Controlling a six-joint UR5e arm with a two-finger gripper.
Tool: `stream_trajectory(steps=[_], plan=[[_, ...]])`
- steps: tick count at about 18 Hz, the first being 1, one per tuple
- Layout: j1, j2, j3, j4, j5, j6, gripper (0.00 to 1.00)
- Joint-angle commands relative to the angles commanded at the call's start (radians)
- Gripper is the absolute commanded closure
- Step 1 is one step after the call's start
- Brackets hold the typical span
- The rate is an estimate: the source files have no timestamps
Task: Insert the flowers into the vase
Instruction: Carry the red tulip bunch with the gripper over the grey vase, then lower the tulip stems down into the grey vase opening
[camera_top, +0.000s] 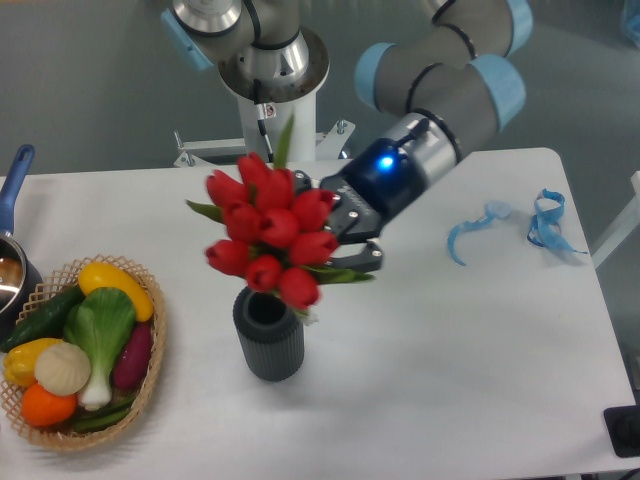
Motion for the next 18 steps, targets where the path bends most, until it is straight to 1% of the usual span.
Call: stream_trajectory(steps=[3,5,12,14,18], plan=[[-0.008,0.017,-0.020,0.000,-0.005,0.000,0.76],[-0.011,0.018,-0.028,0.000,-0.005,0.000,0.76],[0.003,0.002,-0.034,0.002,0.000,0.014,0.76],[0.002,-0.004,-0.055,0.002,0.002,0.015,0.76],[0.001,-0.018,-0.091,0.002,0.003,0.060,0.76]])
